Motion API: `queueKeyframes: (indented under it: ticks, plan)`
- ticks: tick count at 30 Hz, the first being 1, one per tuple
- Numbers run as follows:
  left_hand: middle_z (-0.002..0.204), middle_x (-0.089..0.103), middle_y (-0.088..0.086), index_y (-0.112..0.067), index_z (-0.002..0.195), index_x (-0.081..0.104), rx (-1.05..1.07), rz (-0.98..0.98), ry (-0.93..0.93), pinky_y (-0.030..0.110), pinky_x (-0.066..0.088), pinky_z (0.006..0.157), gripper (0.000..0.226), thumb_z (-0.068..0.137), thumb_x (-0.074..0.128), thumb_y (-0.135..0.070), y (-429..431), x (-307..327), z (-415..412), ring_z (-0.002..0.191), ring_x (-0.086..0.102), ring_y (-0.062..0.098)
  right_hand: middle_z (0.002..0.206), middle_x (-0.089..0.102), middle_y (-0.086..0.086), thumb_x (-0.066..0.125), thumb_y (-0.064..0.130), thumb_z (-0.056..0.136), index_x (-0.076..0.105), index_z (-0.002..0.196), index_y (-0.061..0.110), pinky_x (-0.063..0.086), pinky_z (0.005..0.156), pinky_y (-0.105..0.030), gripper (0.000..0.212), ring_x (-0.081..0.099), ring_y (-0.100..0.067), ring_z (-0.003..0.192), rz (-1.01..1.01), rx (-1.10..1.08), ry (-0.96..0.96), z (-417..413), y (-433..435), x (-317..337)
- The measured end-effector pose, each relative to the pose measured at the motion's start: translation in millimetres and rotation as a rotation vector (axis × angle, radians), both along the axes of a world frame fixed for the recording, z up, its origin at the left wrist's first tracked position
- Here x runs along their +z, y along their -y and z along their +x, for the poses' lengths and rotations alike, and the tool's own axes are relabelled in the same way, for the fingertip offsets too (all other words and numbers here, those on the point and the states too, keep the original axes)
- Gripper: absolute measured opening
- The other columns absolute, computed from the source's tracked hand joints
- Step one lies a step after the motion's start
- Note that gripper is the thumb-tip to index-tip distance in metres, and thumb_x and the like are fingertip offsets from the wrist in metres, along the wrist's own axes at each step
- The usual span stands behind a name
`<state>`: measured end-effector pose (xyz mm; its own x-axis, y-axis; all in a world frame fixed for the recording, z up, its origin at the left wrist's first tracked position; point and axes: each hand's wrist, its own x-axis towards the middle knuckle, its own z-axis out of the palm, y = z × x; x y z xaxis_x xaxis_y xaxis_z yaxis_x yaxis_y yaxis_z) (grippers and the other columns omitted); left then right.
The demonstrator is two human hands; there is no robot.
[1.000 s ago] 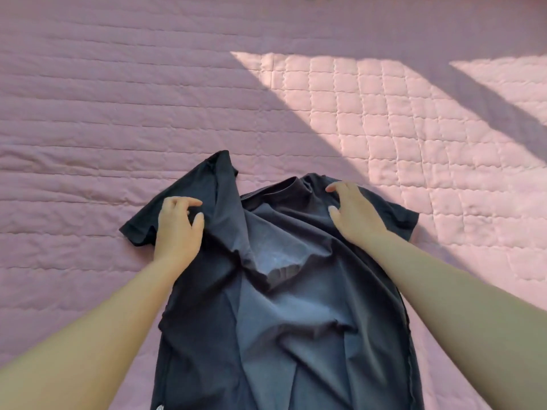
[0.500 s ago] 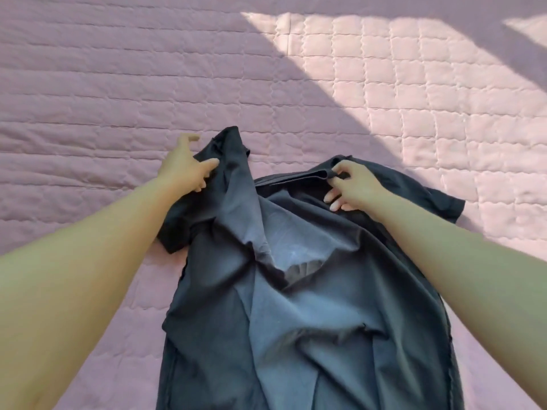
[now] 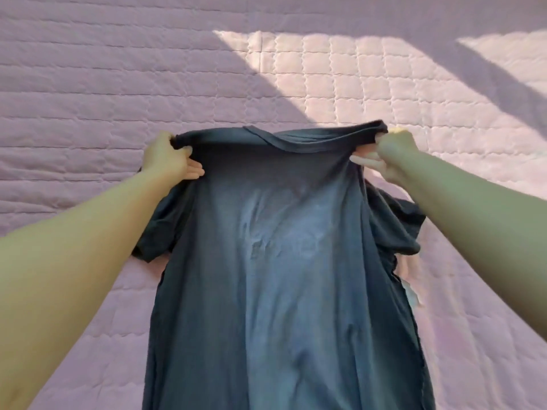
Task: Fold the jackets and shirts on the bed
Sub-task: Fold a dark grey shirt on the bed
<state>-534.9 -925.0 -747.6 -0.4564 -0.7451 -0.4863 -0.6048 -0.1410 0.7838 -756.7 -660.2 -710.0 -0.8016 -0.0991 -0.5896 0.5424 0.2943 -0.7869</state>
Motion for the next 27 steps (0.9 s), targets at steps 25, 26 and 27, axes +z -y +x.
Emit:
queueKeyframes:
  ticks: [25,26,27]
  plan:
    - [0.16,0.017,-0.007,-0.03,0.149,0.032,-1.233,-0.613,0.256,0.036,0.011,0.117,0.074,0.087,0.038,-0.07,-213.3,-28.7,224.3,0.148,0.014,0.013,0.156,0.031,0.0,0.034,0.055,0.092,0.04,0.145,0.024,0.028,0.115,-0.038,0.063,0.031,-0.021,0.143,0.737,1.334,-0.674,253.5,-158.9,-54.0]
    - [0.161,0.016,-0.007,-0.03,0.15,0.031,-1.257,-0.597,0.277,0.036,0.011,0.116,0.078,0.084,0.042,-0.072,-223.4,-26.7,240.2,0.148,0.015,0.013,0.156,0.03,0.001,0.036,0.059,0.089,0.039,0.146,0.025,0.025,0.114,-0.036,0.066,0.03,-0.02,0.143,0.753,1.367,-0.676,267.2,-172.8,-51.5]
    - [0.161,0.015,-0.007,-0.03,0.15,0.03,-1.276,-0.574,0.297,0.036,0.013,0.116,0.083,0.08,0.046,-0.072,-232.0,-24.8,253.3,0.148,0.016,0.014,0.157,0.029,0.002,0.039,0.062,0.087,0.037,0.146,0.026,0.023,0.112,-0.036,0.07,0.029,-0.019,0.143,0.763,1.408,-0.671,279.7,-185.7,-49.7]
